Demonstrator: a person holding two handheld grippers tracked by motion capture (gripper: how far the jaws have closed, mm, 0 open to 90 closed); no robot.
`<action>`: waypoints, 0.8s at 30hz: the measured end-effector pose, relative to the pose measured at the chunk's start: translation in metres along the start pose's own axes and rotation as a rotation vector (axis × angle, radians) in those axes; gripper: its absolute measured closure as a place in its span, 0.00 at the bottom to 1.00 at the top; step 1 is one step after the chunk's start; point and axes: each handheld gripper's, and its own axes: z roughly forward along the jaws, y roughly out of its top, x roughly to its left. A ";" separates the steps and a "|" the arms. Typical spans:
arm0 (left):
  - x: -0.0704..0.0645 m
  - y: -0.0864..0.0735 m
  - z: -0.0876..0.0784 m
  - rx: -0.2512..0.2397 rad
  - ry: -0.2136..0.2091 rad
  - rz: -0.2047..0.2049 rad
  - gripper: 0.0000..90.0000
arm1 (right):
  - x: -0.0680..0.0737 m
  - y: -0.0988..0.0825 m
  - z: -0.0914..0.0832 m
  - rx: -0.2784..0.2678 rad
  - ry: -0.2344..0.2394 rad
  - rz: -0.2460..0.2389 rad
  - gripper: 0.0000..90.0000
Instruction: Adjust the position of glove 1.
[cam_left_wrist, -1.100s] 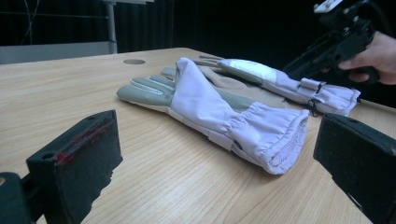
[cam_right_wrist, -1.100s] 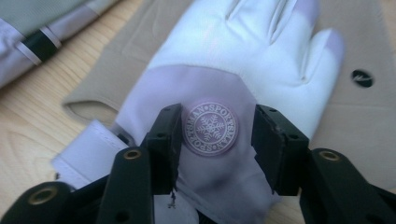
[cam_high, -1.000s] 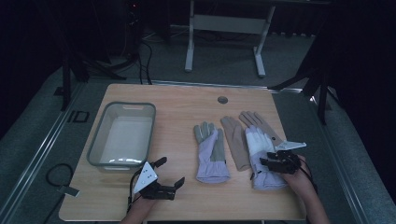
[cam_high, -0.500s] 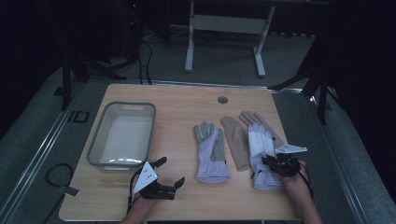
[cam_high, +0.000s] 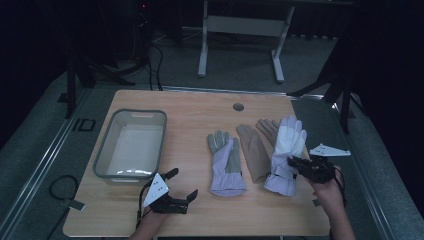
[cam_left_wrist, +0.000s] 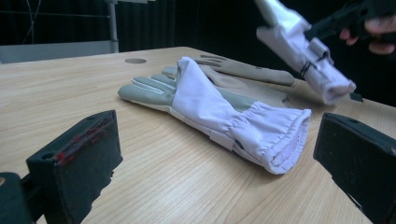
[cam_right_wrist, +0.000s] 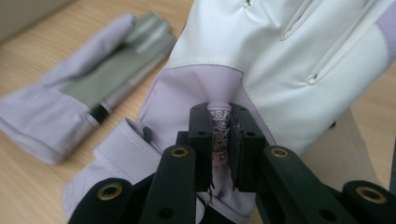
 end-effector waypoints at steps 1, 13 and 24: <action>0.000 0.000 0.000 0.002 -0.001 0.002 0.01 | 0.001 0.005 -0.003 -0.009 0.004 -0.008 0.90; 0.000 0.000 0.000 -0.001 -0.002 -0.001 0.01 | 0.029 0.059 -0.012 -0.066 0.073 -0.077 0.90; 0.000 0.000 0.000 -0.004 0.003 -0.004 0.01 | 0.072 0.090 0.008 -0.034 0.130 -0.100 0.90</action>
